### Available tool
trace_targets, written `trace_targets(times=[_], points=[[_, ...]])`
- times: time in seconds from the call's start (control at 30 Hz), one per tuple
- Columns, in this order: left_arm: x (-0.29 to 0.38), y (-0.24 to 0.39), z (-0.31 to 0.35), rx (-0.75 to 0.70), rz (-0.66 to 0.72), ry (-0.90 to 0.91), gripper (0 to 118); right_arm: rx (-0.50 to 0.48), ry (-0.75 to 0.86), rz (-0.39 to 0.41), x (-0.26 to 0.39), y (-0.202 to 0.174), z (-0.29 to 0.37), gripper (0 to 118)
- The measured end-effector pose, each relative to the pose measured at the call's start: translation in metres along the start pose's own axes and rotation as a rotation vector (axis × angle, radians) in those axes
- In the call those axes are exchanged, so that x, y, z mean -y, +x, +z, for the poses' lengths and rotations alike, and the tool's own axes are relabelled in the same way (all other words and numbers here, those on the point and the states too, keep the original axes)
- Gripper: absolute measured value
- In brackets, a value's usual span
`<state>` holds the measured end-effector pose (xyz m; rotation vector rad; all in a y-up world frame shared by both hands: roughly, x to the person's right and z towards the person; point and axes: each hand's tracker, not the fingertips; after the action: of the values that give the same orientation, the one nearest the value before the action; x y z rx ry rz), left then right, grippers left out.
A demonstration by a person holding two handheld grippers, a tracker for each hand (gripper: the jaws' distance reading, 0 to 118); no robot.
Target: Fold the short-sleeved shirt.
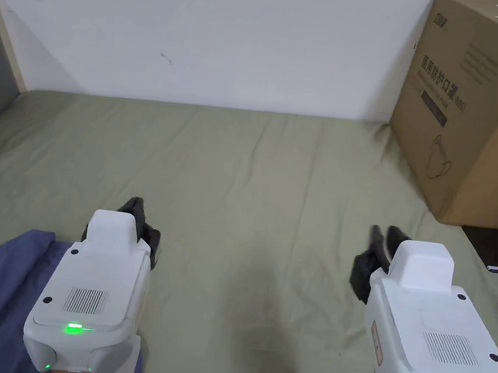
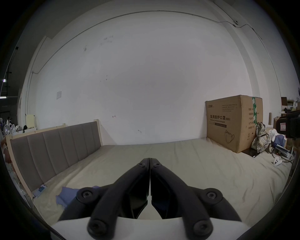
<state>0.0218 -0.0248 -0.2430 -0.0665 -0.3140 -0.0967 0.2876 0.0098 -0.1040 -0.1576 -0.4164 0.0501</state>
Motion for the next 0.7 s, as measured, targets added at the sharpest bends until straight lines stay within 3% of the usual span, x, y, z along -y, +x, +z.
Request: trace_targets(times=[0.37,0.7], points=[[0.003,-0.031,0.008,-0.061,0.059,-0.032,0,-0.094,-0.004,-0.015,0.0,-0.014,-0.01,0],[0.007,-0.147,0.068,-0.341,0.028,-0.057,0,-0.383,0.036,-0.02,-0.014,-0.124,-0.026,0]])
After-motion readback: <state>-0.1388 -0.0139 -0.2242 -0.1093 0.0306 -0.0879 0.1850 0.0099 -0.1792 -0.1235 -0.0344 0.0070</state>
